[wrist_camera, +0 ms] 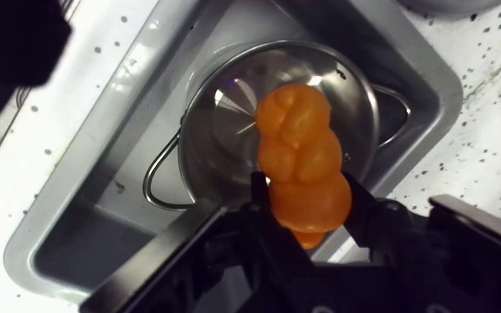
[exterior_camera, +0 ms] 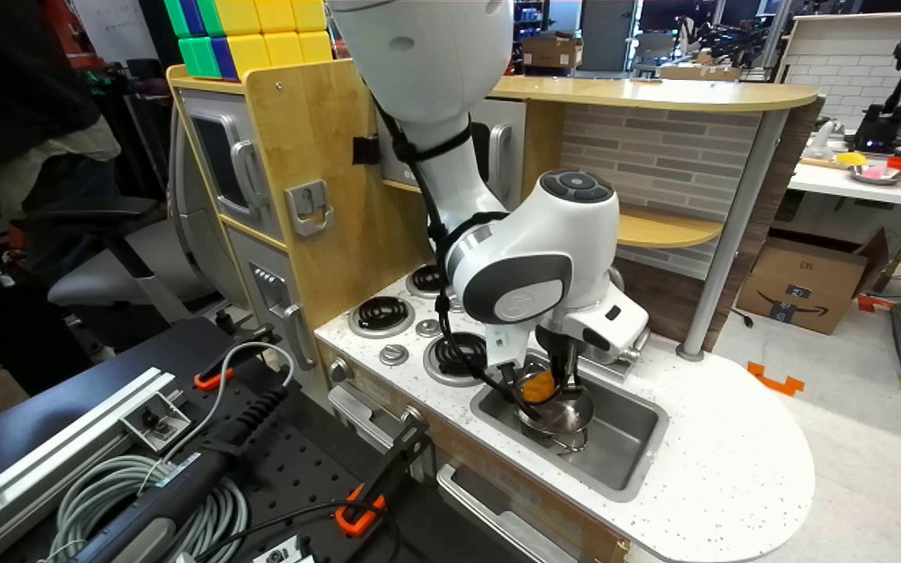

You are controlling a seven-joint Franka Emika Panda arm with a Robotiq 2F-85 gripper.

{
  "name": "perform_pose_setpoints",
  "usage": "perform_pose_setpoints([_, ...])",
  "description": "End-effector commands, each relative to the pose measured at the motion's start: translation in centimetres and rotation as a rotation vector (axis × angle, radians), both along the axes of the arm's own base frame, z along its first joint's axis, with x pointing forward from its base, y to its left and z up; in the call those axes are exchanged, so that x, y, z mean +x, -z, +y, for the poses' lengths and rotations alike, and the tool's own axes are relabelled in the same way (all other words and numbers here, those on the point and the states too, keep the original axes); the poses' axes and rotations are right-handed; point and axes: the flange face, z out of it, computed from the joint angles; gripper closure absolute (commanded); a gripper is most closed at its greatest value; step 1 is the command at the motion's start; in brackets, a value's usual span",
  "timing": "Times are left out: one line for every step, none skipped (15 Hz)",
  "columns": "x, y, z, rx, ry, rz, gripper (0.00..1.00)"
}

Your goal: Place orange object on the stove inside the silver pot in the sink

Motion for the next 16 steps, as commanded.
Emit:
perform_pose_setpoints([2.7,1.9,0.1,0.052,0.185,0.031,0.82])
perform_pose_setpoints([3.3,2.2,-0.1,0.067,0.234,0.037,0.82])
perform_pose_setpoints([3.7,2.5,-0.1,0.073,0.265,0.039,0.82])
perform_pose_setpoints([4.1,2.9,0.1,0.079,0.291,0.043,0.82])
perform_pose_setpoints([4.6,3.0,0.0,0.086,0.312,0.046,0.82])
perform_pose_setpoints([4.9,3.2,0.1,0.085,0.322,0.047,0.82])
perform_pose_setpoints([5.2,3.3,0.1,0.084,0.331,0.047,0.82])
perform_pose_setpoints([5.4,3.6,0.2,0.086,0.340,0.051,0.82])
perform_pose_setpoints([5.7,3.7,-0.1,0.086,0.352,0.058,0.82])
perform_pose_setpoints([5.7,3.8,-0.4,0.075,0.358,0.074,0.82])
perform_pose_setpoints([5.6,3.9,-0.6,0.077,0.368,0.105,0.43])
perform_pose_setpoints([5.6,3.8,-0.6,0.079,0.373,0.122,0.31])
perform_pose_setpoints([5.6,3.6,-0.5,0.087,0.368,0.137,0.26])
perform_pose_setpoints([5.5,3.1,-0.3,0.095,0.349,0.168,0.18])
perform_pose_setpoints([5.2,2.8,0.1,0.088,0.329,0.201,0.12])
perform_pose_setpoints([4.8,2.1,0.7,0.079,0.293,0.224,0.03])
